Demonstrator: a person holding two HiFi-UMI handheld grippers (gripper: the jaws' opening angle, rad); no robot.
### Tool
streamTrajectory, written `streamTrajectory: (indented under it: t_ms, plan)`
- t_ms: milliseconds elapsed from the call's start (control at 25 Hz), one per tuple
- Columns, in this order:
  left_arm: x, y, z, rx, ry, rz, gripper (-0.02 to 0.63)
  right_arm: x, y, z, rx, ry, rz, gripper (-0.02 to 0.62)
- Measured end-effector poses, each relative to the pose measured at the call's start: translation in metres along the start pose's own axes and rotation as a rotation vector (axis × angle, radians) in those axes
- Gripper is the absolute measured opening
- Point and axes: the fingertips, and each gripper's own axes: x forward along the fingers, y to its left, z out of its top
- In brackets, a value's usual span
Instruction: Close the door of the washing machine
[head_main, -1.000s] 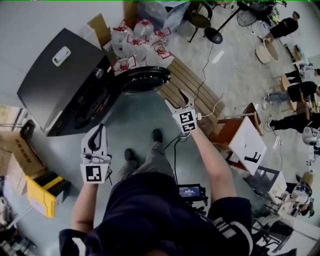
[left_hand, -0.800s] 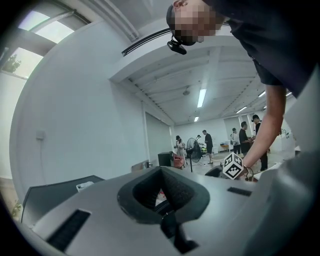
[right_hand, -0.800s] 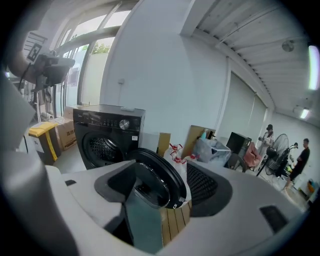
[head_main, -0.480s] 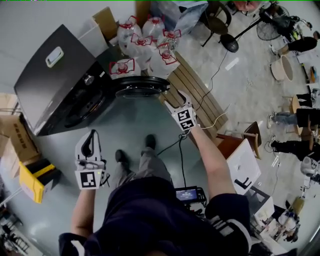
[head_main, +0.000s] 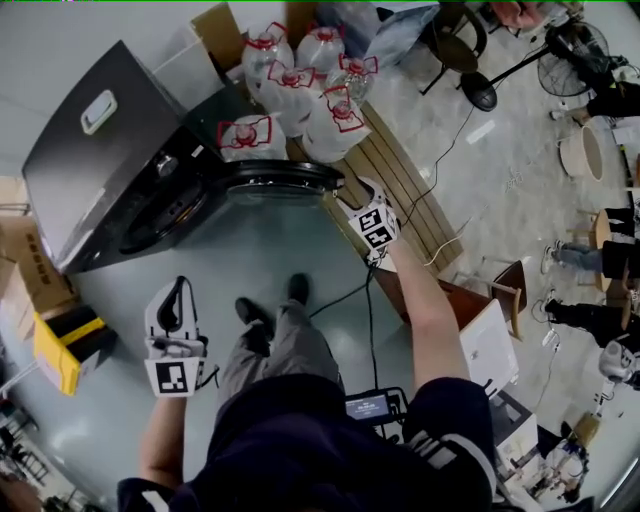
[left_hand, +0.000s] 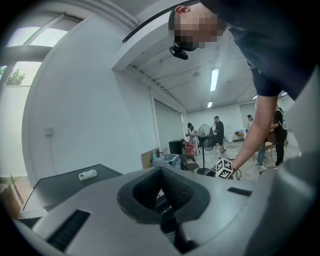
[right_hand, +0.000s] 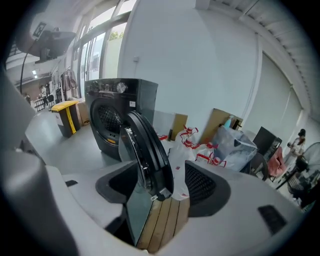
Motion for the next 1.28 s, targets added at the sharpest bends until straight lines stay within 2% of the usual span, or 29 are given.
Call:
streamTrajectory:
  t_ms: [200, 360, 680, 960, 1280]
  plan:
    - [0.008, 0.004, -0.022, 0.012, 0.043, 0.012, 0.023, 0.038, -0.006, -0.027, -0.026, 0.037, 0.062, 0.297]
    - [0.011, 0.007, -0.041, 0.018, 0.084, 0.02, 0.023, 0.063, -0.012, -0.041, -0.009, 0.039, 0.07, 0.273]
    - [0.022, 0.01, -0.064, 0.018, 0.13, 0.03, 0.023, 0.1, -0.019, -0.066, -0.005, 0.075, 0.126, 0.275]
    - [0.024, 0.015, -0.079, 0.024, 0.159, 0.053, 0.023, 0.122, -0.028, -0.09, -0.107, 0.132, 0.184, 0.251]
    - [0.023, 0.02, -0.097, 0.026, 0.187, 0.089, 0.023, 0.145, -0.026, -0.112, -0.165, 0.196, 0.262, 0.219]
